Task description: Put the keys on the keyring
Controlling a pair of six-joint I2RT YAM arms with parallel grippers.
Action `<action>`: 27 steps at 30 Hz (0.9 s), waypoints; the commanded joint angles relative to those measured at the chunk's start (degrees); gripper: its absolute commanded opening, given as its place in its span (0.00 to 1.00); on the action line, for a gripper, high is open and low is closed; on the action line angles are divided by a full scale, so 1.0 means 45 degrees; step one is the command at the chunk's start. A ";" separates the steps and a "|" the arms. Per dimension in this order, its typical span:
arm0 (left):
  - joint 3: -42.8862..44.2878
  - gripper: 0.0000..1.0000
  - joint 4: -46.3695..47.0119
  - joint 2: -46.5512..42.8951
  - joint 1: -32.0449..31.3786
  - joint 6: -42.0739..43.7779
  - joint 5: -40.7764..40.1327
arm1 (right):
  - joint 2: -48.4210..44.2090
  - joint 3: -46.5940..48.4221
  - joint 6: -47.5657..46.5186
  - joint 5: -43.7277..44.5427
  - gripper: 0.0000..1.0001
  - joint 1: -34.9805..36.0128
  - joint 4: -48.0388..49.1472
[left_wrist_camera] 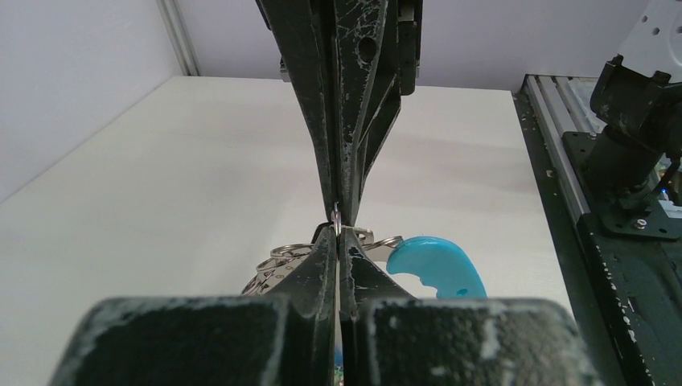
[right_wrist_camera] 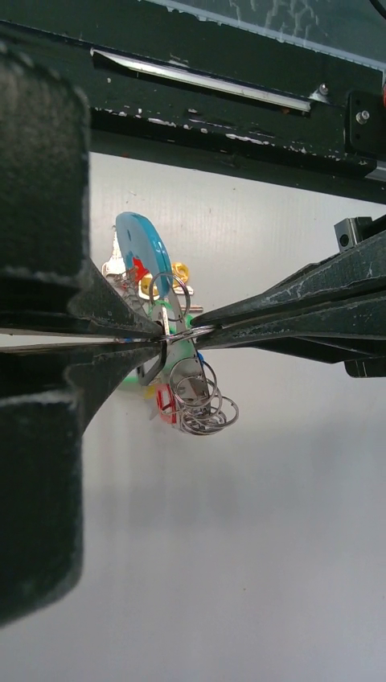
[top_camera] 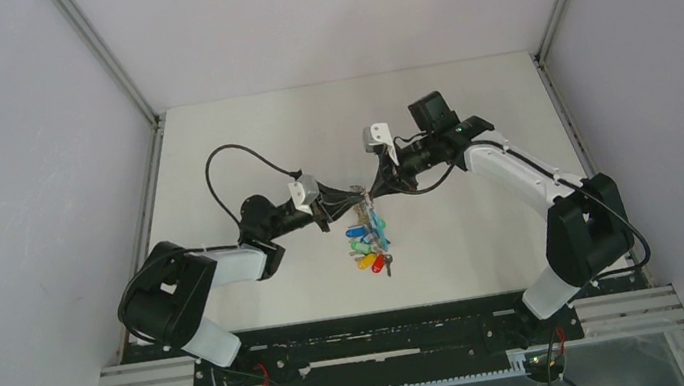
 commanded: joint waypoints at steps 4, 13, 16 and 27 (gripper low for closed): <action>-0.0085 0.00 0.1399 -0.0062 -0.0013 -0.0363 0.0351 | 0.0394 0.0461 0.0120 -0.0465 0.00 -0.0141 0.0029; -0.0187 0.00 0.1497 -0.0195 -0.0135 -0.0353 0.0380 | 0.1372 0.0858 0.1524 -0.0092 0.00 -0.0027 0.0246; -0.0111 0.00 0.1573 -0.0102 -0.0190 -0.0422 0.0423 | 0.1432 0.0918 0.1704 -0.0016 0.00 0.0114 0.0353; -0.0324 0.00 0.0801 -0.0034 -0.0114 0.0155 -0.1108 | -0.1066 -0.0916 0.4327 0.4679 0.35 0.0010 0.2566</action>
